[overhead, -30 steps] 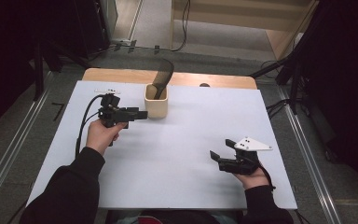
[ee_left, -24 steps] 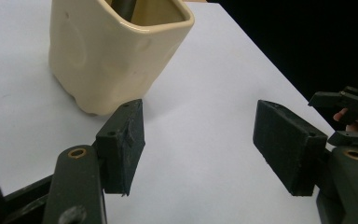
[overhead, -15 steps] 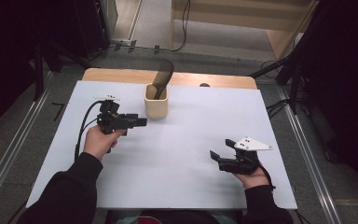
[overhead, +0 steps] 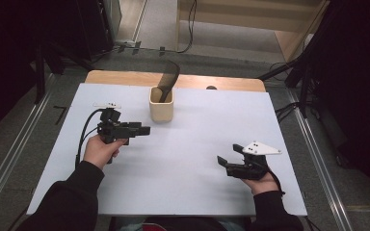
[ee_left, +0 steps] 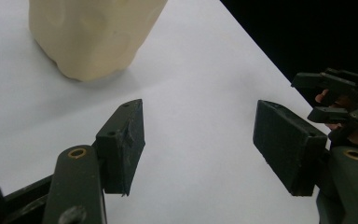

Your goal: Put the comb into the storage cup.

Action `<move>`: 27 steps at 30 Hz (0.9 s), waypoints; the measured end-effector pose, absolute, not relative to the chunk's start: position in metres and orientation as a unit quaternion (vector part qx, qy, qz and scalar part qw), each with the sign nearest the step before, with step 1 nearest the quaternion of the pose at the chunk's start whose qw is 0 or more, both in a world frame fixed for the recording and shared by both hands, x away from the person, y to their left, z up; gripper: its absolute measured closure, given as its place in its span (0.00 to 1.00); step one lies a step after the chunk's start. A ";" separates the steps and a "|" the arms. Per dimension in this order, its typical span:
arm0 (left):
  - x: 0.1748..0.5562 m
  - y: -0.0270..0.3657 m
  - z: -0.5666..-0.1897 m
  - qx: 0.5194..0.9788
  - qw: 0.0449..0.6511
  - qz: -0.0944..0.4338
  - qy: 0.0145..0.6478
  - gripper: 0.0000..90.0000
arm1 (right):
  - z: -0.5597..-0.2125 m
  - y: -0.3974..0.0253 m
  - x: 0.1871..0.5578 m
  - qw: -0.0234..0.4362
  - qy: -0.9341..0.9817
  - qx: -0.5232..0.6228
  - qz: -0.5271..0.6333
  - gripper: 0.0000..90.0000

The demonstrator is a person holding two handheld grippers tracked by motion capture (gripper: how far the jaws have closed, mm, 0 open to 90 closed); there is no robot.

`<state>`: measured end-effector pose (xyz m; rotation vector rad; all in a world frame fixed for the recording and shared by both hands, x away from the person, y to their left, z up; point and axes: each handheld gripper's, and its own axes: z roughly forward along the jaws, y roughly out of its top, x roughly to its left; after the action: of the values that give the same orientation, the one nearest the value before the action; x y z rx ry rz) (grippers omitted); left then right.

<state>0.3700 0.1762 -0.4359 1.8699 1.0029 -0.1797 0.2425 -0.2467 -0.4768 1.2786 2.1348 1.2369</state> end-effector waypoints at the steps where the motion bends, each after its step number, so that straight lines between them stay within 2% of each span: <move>1: 0.369 0.177 -0.436 0.768 0.484 -0.074 0.412 0.38 | -0.477 -0.247 0.243 0.180 0.756 0.453 0.437 0.23; 27: 0.337 0.186 -0.447 0.792 0.462 -0.062 0.394 0.35 | -0.477 -0.250 0.242 0.181 0.758 0.456 0.431 0.23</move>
<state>0.3371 0.1861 -0.4465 1.9487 0.9681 -0.1523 0.2416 -0.2502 -0.4773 1.2867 2.1401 1.2166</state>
